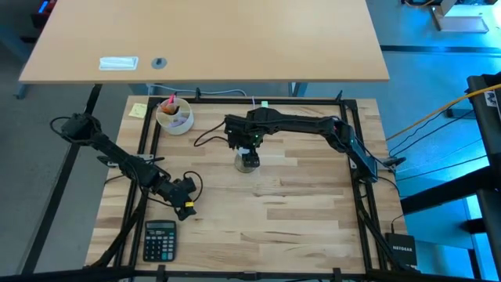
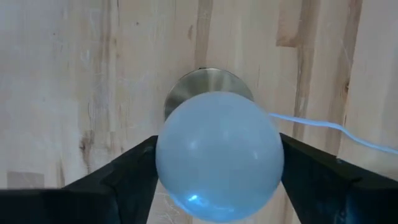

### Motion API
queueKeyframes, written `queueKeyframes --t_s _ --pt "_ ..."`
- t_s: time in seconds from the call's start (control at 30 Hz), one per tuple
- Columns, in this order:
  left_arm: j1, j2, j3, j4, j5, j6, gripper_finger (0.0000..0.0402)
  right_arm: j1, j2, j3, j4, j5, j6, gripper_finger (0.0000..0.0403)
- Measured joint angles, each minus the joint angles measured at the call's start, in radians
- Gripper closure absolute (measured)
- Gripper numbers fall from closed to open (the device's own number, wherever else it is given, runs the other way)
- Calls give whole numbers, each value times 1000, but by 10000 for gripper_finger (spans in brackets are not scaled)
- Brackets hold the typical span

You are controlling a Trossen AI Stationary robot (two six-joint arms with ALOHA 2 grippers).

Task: Screw lightbulb
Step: Insert the lightbulb into the lamp

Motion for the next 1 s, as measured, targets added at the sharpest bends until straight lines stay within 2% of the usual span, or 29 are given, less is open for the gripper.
queueKeyframes --t_s 0.5,1.0 --pt "0 1 0 0 0 13 92 1 10 2 -4 45 275 109" --pt "0 1 0 -1 0 38 92 1 15 2 7 76 751 109"
